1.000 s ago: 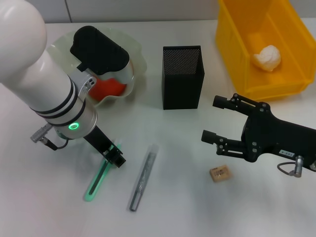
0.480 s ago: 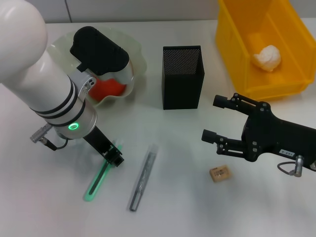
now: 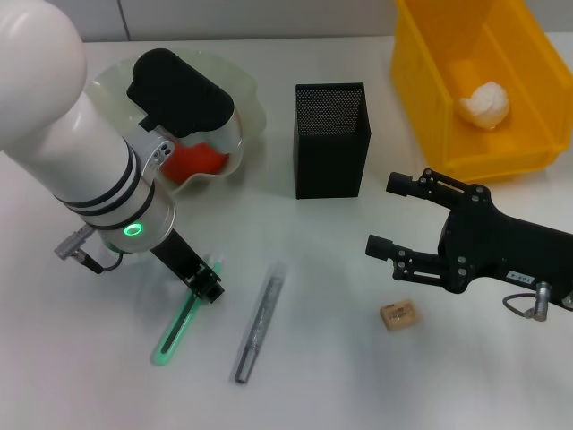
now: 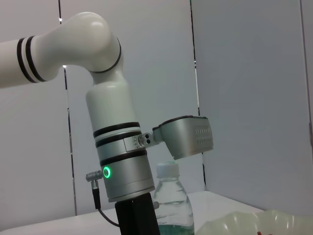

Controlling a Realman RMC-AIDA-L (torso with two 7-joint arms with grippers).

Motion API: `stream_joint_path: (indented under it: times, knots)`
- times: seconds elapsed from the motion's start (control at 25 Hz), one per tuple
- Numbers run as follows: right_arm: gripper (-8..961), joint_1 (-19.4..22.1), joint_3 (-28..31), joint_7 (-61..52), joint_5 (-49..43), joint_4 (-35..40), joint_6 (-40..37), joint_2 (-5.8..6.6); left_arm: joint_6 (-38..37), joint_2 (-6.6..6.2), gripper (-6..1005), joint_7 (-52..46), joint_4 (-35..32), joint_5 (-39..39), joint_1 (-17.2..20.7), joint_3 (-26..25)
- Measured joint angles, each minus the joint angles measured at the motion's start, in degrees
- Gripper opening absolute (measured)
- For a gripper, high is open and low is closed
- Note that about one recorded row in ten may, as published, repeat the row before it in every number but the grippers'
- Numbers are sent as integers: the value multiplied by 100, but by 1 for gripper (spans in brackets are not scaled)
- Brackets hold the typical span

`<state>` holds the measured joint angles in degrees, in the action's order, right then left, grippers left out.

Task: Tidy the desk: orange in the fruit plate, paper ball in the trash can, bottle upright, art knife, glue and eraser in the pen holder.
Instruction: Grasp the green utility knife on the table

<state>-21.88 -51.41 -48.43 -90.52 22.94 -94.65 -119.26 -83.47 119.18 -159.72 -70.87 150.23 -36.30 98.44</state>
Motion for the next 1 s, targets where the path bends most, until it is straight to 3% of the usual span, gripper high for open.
stream_joint_path:
  times: [0.76,1.0]
  knots:
    - [827,0,9,0,-1,0,0,0,-34,0,350,3,189,7,-125,22]
    - [826,0,9,-5,-1,0,-1,0,-26,0,246,2,199,6,-166,98]
